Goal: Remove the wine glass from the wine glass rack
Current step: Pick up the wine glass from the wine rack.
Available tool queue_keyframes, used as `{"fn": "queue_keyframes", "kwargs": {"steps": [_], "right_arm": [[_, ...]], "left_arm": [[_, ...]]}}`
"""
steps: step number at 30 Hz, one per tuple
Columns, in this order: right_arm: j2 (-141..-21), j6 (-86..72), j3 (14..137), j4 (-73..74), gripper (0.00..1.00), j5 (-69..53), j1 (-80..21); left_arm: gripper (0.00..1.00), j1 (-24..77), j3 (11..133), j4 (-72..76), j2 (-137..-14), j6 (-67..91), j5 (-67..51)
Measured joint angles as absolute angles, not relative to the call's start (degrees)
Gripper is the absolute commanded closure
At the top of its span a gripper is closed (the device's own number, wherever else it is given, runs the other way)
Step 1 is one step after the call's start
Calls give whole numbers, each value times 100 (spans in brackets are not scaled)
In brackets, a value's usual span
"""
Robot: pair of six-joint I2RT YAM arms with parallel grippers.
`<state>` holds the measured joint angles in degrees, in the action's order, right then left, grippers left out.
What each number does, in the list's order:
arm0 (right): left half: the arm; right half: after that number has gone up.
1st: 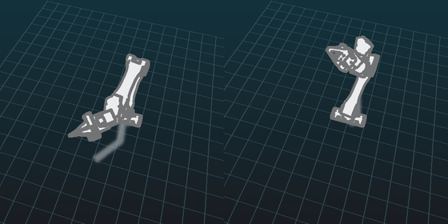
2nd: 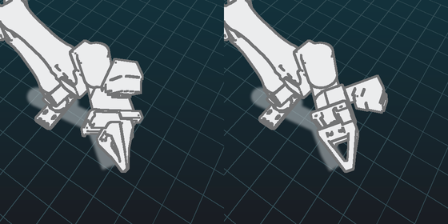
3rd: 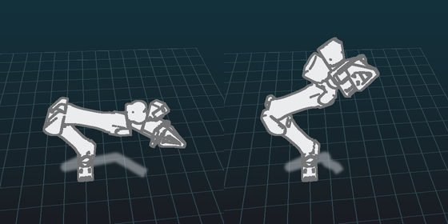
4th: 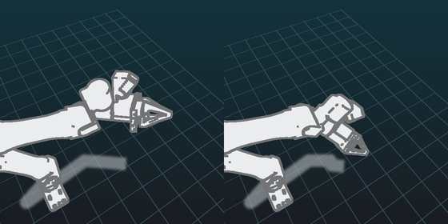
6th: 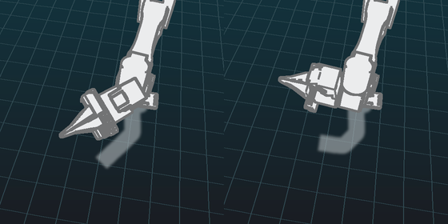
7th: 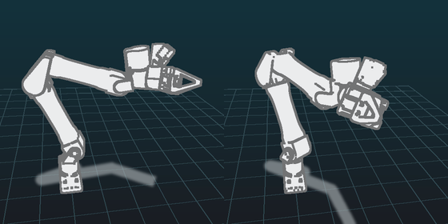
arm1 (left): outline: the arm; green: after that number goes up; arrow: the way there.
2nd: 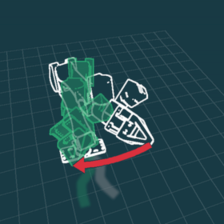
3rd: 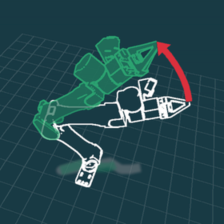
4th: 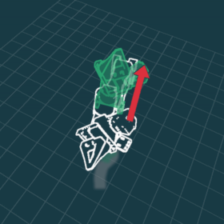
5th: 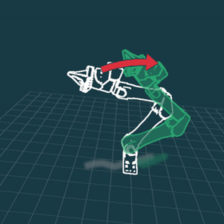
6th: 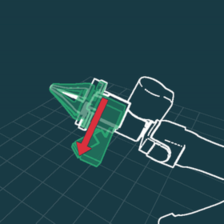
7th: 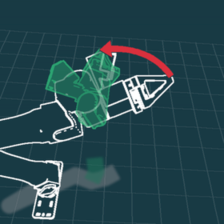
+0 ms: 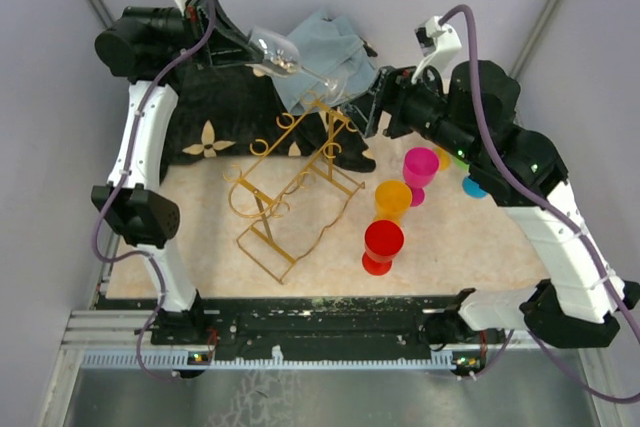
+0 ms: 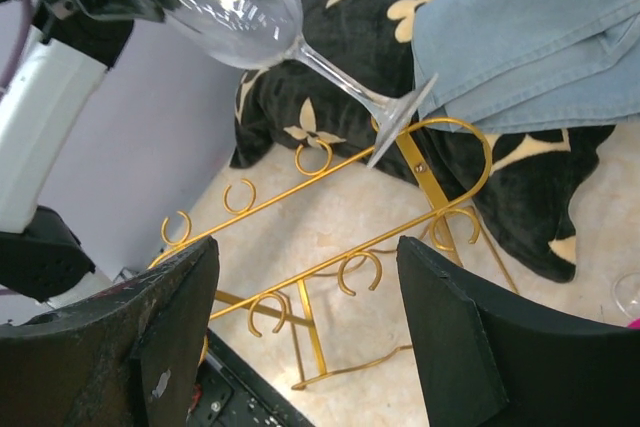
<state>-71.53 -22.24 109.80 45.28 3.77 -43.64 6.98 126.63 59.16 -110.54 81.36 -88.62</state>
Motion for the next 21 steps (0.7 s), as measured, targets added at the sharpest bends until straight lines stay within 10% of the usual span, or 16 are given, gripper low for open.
{"fn": "queue_keyframes", "kwargs": {"steps": [11, 21], "right_arm": [[-6914, -2456, 10335, 4405, 27, 215, -4364], [-6829, -1979, 10613, 4519, 23, 679, -4364]], "left_arm": [[100, 593, 11205, 3369, -8746, 6243, -7959], [100, 926, 12256, -338, -8390, 2882, -7310]]}}
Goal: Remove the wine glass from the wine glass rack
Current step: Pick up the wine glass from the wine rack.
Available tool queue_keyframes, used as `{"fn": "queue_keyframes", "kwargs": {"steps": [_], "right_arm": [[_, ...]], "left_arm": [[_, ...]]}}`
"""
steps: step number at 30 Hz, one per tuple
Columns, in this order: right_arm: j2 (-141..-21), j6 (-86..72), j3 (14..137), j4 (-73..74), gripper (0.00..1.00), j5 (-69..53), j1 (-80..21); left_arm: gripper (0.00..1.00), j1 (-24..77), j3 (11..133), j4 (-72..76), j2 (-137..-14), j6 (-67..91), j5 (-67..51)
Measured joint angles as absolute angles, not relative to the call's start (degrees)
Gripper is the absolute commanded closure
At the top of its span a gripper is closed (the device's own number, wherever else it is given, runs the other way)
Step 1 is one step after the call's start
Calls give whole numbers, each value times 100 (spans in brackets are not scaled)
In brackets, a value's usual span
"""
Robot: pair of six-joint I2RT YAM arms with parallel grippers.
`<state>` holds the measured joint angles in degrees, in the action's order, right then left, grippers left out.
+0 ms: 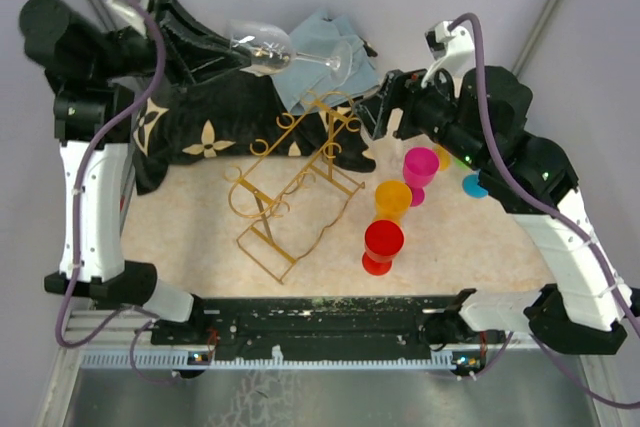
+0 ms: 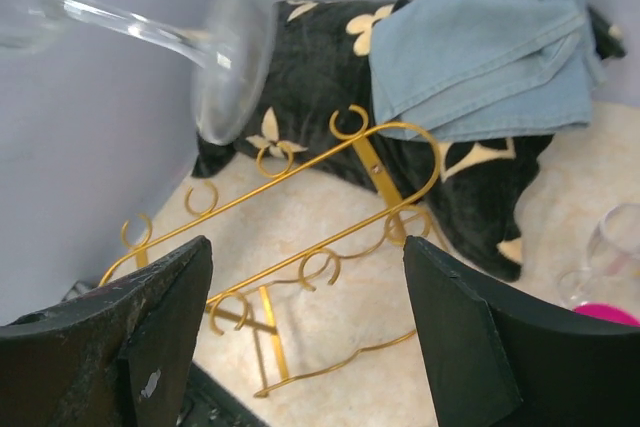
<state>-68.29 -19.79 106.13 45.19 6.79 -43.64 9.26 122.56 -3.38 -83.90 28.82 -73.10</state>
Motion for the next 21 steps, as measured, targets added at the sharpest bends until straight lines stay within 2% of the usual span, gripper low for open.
{"fn": "queue_keyframes", "kwargs": {"steps": [5, 12, 21], "right_arm": [[-7081, -1205, 11072, 4569, 22, 982, -4364], [-7212, -119, 11146, 4565, 22, 1039, -4364], [-7612, 740, 11056, 4383, 22, 781, -4678]], "left_arm": [[100, 1144, 12855, -2394, -9157, 1461, -7054], [100, 2198, 13229, -4727, -9623, -523, -5808], [100, 2473, 13349, -5266, -9588, -1188, -5240]]}}
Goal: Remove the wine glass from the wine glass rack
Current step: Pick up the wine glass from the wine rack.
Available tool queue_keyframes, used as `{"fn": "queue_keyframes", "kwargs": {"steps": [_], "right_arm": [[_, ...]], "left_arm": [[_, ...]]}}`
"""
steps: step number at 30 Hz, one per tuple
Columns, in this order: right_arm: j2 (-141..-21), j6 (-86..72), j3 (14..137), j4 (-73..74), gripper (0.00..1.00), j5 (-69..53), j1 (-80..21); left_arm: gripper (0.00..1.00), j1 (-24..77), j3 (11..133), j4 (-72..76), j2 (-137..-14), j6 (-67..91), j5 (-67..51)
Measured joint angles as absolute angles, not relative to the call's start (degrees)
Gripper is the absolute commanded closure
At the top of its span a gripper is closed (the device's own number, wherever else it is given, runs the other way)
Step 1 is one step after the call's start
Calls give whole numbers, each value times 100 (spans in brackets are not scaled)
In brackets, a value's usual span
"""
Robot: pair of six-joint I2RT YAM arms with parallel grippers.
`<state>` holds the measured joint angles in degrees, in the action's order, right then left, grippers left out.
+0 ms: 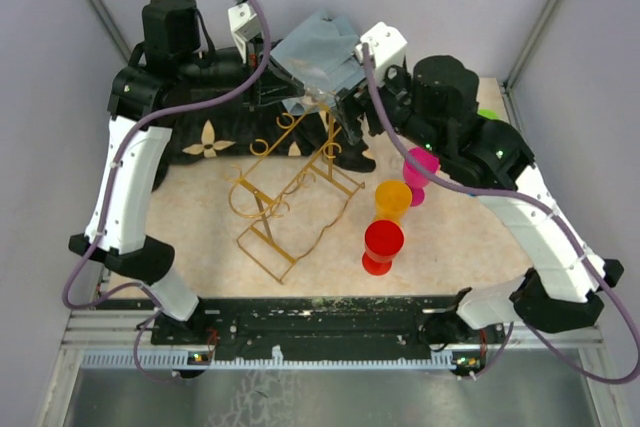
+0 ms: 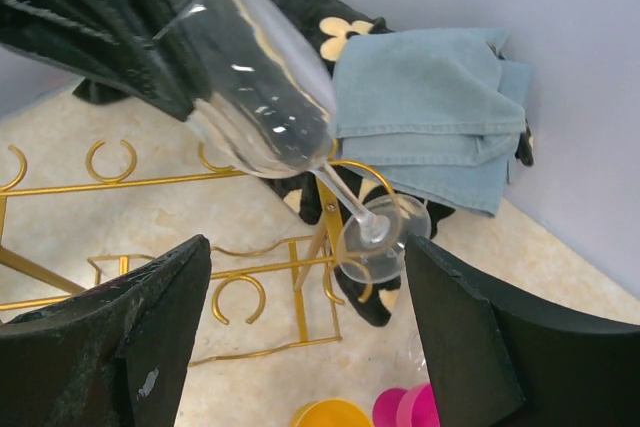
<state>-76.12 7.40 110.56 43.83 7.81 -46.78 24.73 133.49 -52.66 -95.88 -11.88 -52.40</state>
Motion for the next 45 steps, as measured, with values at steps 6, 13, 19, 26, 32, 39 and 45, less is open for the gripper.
{"fn": "queue_keyframes", "kwargs": {"steps": [6, 13, 19, 26, 32, 39, 45], "right_arm": [[-7942, 1273, 11074, 4263, 22, 760, -5183], [-8180, 1697, 11118, 4278, 22, 827, -5387], [-8176, 2008, 11183, 4077, 22, 1153, -5599], [-8173, 2591, 11185, 3861, 22, 1531, -5854], [-8055, 3304, 10833, 3422, 24, 1747, -5944], [-7719, 4368, 9931, 2504, 24, 2043, -6097], [-7717, 4893, 9636, 1935, 24, 2182, -6104]], "left_arm": [[100, 2471, 13351, -5247, -9572, -1173, -5181], [100, 2471, 13351, -4932, -9424, -891, -5264], [100, 2471, 13364, -4523, -9240, -613, -5494], [100, 2464, 13388, -4368, -9214, -526, -5596], [100, 2462, 13388, -4270, -9214, -504, -5616], [100, 2458, 13388, -4250, -9214, -499, -5664], [100, 2421, 13388, -4211, -9214, -517, -5662]]}}
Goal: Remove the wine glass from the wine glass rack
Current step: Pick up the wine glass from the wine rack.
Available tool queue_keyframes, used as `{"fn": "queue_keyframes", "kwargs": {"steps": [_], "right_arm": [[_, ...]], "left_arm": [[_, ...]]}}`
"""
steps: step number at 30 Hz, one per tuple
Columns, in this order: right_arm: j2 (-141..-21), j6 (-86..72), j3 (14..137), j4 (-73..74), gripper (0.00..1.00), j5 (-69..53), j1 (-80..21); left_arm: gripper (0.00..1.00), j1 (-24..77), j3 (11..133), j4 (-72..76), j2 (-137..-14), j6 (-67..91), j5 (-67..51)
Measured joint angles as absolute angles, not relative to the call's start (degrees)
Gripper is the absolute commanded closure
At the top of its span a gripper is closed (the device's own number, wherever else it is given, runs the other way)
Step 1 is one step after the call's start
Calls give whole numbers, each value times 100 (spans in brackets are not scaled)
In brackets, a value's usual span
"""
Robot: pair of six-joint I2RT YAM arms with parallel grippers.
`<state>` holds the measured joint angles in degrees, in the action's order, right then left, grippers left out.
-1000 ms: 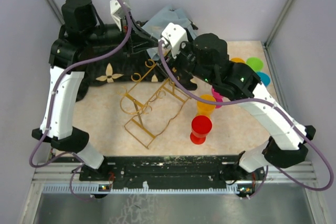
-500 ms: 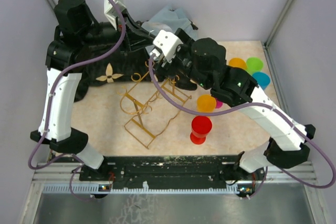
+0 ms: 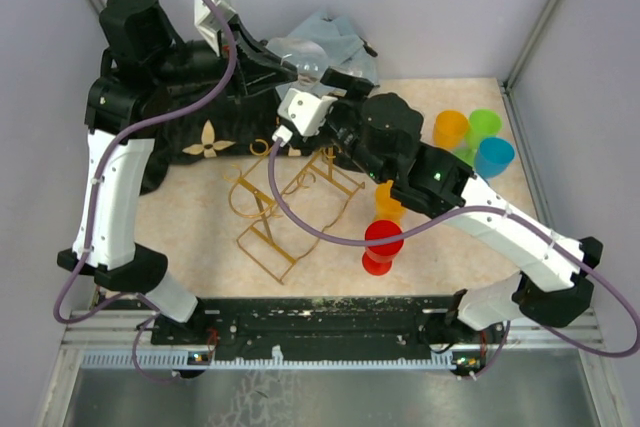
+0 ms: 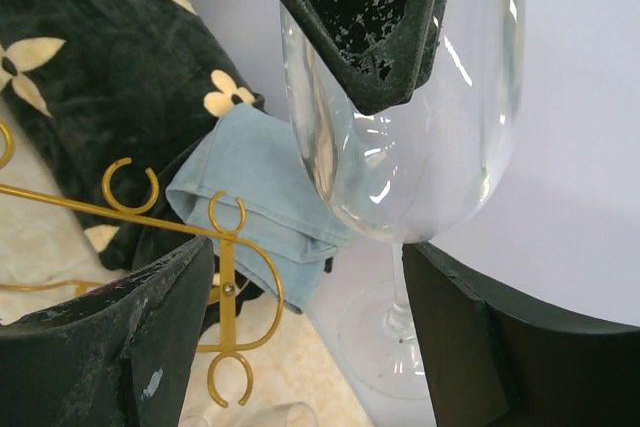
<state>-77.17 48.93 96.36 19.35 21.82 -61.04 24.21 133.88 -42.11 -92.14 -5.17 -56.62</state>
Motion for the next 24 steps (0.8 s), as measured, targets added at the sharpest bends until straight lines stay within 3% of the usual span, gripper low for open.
{"fn": "queue_keyframes", "kwargs": {"steps": [16, 24], "right_arm": [[-7959, 5553, 9568, 937, 26, 2600, -6156], [-7765, 6066, 8565, -344, 26, 3138, -6326]], "left_arm": [[100, 2335, 13386, -3911, -9207, -537, -5699], [100, 2340, 13257, -3983, -9209, -528, -5736]]}}
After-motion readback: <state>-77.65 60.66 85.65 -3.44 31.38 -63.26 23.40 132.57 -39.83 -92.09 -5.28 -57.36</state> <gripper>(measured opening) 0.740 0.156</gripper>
